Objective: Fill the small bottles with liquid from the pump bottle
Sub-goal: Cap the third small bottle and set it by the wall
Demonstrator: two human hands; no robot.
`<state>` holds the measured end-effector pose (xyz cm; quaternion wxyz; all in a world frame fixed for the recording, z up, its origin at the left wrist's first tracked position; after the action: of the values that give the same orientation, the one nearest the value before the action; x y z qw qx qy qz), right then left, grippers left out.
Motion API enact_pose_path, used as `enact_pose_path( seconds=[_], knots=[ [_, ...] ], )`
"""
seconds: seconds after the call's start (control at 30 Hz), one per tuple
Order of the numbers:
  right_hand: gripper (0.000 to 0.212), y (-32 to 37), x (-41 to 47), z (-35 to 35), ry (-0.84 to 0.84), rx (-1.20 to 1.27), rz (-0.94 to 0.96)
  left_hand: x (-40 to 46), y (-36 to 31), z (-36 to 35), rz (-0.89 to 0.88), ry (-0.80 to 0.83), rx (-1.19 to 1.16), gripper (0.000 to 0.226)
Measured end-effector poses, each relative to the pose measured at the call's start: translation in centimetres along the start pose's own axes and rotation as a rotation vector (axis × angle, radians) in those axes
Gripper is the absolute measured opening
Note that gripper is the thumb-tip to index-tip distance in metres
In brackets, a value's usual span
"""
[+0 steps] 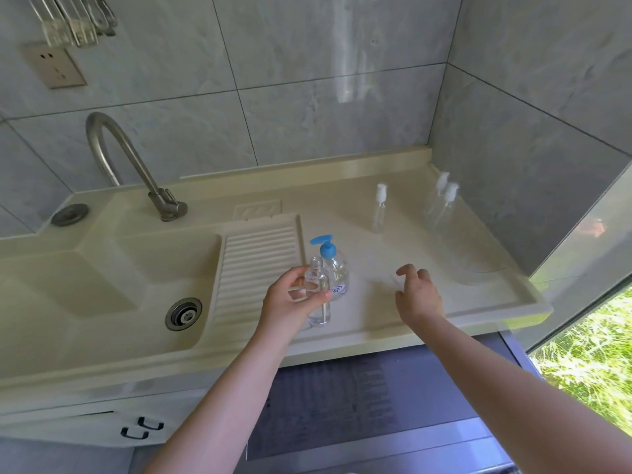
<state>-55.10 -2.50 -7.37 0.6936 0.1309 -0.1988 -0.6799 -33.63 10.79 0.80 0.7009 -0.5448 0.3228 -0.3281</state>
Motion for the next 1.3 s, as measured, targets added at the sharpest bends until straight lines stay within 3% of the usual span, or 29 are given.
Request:
enact_pose_path(
  seconds=[0.27, 0.5, 0.63, 0.8, 1.03, 1.3],
  knots=[
    [0.029, 1.8, -0.2, 4.0, -0.226, 0.522, 0.019, -0.8, -0.5, -2.1, -0.007, -0.006, -0.015, 0.036],
    [0.018, 2.4, 0.5, 8.9, -0.160, 0.830, -0.197, -1.0, 0.0, -4.2, 0.008, -0.051, 0.008, 0.052],
    [0.020, 2.6, 1.5, 11.4, -0.079, 0.983, -0.229, -1.1, -0.3, -5.5, -0.033, -0.109, 0.020, 0.048],
    [0.017, 3.5, 2.2, 14.3, -0.115, 1.037, -0.155, -1.0, -0.7, -6.9, -0.130, -0.163, 0.071, 0.041],
    [0.047, 4.3, 2.2, 16.3, -0.148, 0.987, -0.040, -1.2, -1.1, -7.6, -0.214, -0.259, 0.133, 0.038],
    [0.044, 4.3, 1.7, 17.1, -0.126, 0.916, 0.013, -1.9, -1.7, -7.8, -0.234, -0.302, 0.128, 0.038]
  ],
)
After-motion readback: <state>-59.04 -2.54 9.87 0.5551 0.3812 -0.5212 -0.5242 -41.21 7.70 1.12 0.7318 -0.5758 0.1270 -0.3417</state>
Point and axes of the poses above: each hand's wrist, its own x-axis towards the middle knuckle, its own z-axis out of the back of the hand, y = z × x, the point moved 4 cm from there along x, towards the middle knuckle, and after that the axes turned 12 degrees about -y, right-handed, at the moved point
